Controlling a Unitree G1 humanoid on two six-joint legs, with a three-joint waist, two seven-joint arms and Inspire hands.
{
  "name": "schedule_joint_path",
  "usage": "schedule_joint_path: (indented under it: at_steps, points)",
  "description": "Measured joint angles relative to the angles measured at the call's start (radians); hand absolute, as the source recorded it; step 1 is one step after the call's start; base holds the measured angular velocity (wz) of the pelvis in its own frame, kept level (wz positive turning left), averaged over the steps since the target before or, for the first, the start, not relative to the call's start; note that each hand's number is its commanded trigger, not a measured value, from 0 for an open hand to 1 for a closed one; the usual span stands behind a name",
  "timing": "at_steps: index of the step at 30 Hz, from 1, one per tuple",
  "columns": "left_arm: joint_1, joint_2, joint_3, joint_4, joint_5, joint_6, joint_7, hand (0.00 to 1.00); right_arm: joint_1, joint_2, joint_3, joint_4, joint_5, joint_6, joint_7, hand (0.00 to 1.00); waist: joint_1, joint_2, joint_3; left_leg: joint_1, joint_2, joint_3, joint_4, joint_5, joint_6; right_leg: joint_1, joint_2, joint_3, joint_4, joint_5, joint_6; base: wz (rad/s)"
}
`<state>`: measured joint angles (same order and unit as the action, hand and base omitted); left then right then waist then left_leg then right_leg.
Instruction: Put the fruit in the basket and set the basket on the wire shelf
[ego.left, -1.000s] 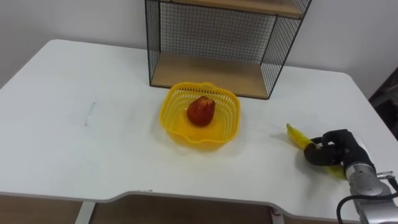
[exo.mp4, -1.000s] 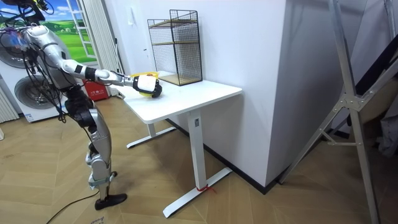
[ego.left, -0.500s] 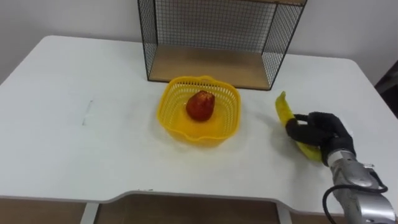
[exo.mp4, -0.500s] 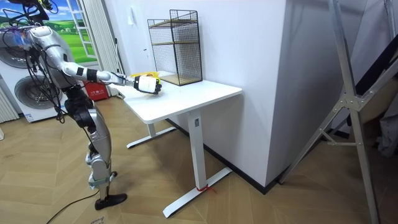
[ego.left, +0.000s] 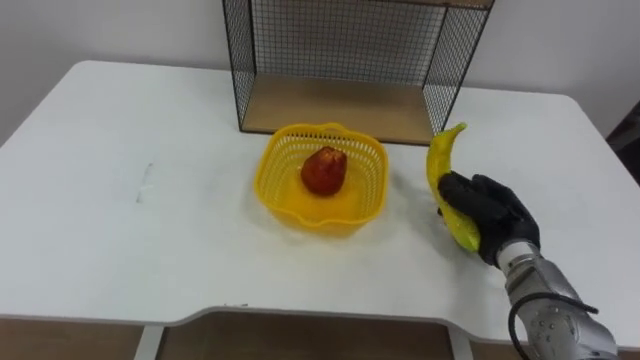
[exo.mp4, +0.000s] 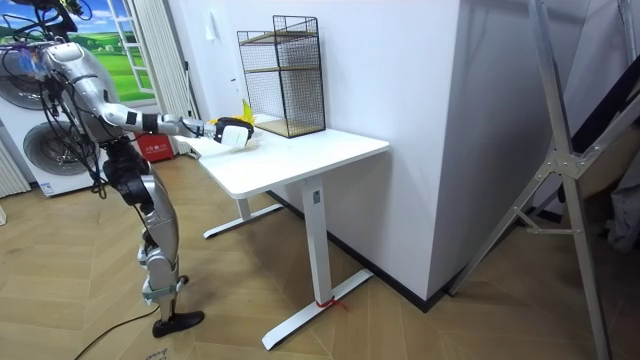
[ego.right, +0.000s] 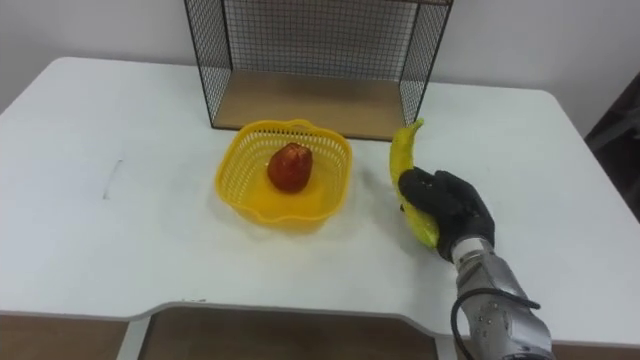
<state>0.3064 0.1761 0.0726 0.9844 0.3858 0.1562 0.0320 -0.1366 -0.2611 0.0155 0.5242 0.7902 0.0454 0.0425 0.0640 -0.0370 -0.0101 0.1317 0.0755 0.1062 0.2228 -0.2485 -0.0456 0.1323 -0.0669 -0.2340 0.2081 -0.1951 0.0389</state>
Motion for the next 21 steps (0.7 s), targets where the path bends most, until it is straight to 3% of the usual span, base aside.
schedule_joint_path:
  at_steps: [10, 21]
  points:
    - [-0.004, -0.011, -0.019, -0.001, -0.001, 0.035, 0.002, 0.0, 0.0, 0.005, 0.021, 0.0, 0.08, 0.001, 0.025, 1.0, 0.02, -0.005, -0.0007, 0.0, 0.0, -0.001, 0.001, 0.0, 0.0, 0.003, 0.0, -0.002, -0.004, 0.0, 0.0, 0.0]
    - [-0.004, -0.012, -0.038, -0.004, -0.001, 0.037, -0.002, 0.0, 0.0, 0.005, 0.042, -0.037, 0.083, 0.001, 0.025, 1.0, 0.023, -0.003, 0.0003, -0.001, 0.0, -0.001, 0.0, 0.0, 0.0, 0.003, 0.0, -0.003, -0.005, 0.0, 0.0, 0.0]
